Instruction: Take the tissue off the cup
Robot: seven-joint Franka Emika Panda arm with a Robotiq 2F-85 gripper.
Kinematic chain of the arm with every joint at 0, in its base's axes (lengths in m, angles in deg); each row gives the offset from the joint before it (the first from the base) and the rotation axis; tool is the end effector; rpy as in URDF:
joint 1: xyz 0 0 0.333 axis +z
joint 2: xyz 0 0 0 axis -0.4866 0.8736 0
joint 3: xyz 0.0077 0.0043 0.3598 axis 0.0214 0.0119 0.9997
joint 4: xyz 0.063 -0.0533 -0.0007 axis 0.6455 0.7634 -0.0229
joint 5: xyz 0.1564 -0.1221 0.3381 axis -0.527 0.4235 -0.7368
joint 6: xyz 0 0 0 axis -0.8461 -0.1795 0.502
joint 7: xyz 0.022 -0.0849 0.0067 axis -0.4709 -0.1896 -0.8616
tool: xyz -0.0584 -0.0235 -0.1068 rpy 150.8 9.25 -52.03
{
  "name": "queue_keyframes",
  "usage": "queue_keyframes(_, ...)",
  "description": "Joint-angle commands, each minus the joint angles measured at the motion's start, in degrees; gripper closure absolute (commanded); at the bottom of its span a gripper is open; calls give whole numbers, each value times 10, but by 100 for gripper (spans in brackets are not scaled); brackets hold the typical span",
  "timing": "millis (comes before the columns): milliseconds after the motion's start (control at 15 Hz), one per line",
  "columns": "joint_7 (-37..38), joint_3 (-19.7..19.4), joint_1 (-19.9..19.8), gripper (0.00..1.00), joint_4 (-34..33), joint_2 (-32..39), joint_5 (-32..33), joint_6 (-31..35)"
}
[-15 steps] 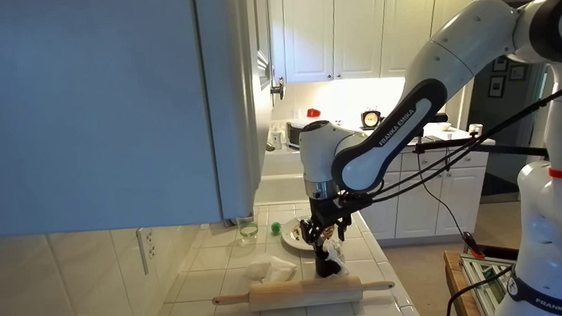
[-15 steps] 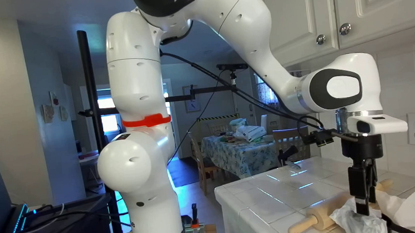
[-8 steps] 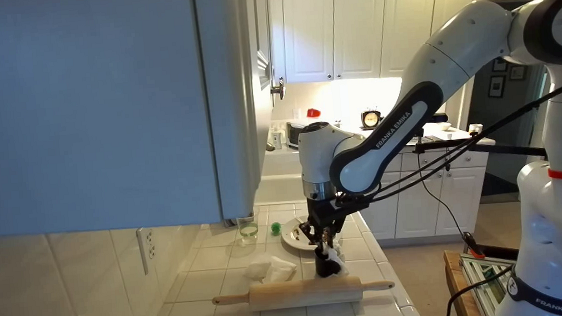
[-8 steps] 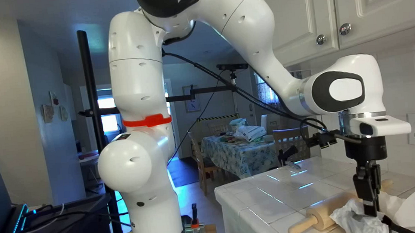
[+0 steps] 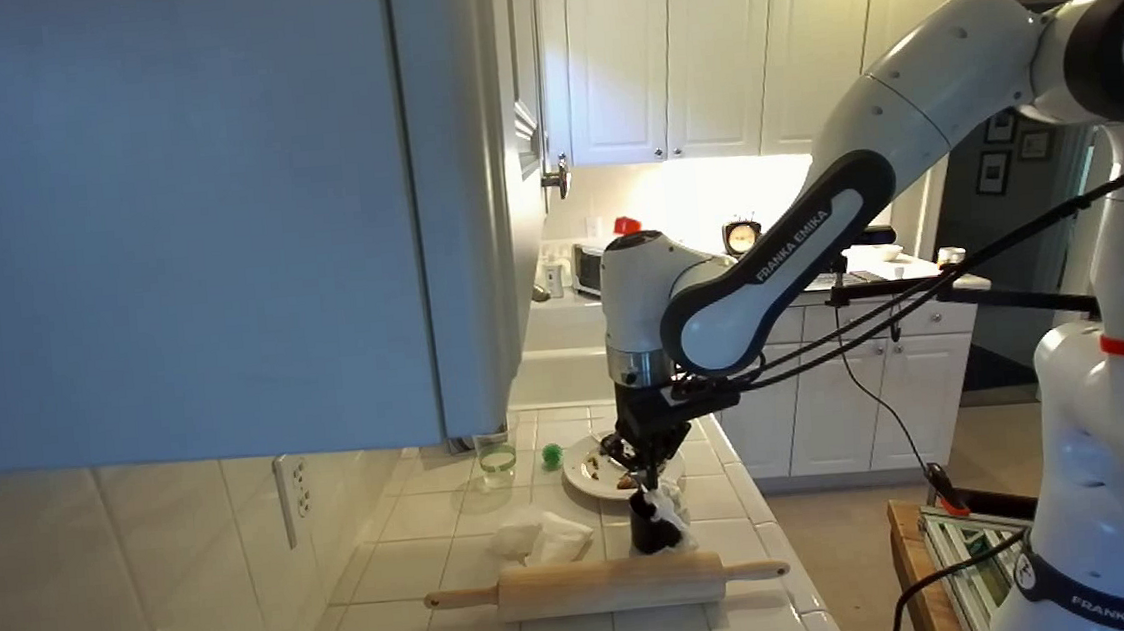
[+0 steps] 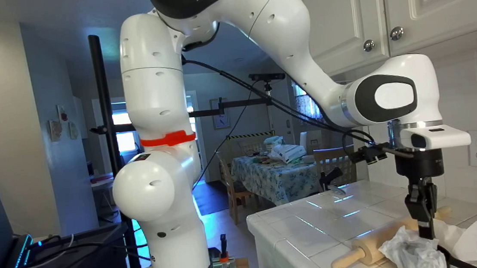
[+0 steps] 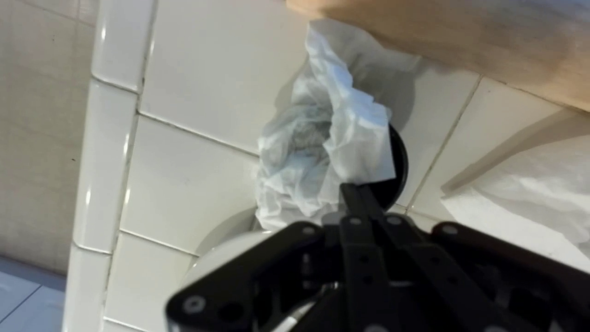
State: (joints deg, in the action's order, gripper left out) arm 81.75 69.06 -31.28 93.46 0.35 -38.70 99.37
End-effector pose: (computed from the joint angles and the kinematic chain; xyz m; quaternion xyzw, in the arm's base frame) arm 0.4990 -0.0242 0.3391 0.8985 -0.4366 0.0094 0.0441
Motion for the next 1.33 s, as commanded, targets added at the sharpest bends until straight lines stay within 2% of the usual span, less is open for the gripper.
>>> queue_keyframes(0, -8, 1, 11, 100, 39, -36, -37, -5)
queue_keyframes(600, 25, 18, 20, 100, 160, -116, -88, -48)
queue_keyframes(1000, 59, 15, 11, 100, 201, -114, -122, -22)
queue_keyframes(1267, 88, 9, -12, 100, 202, -115, -85, -6)
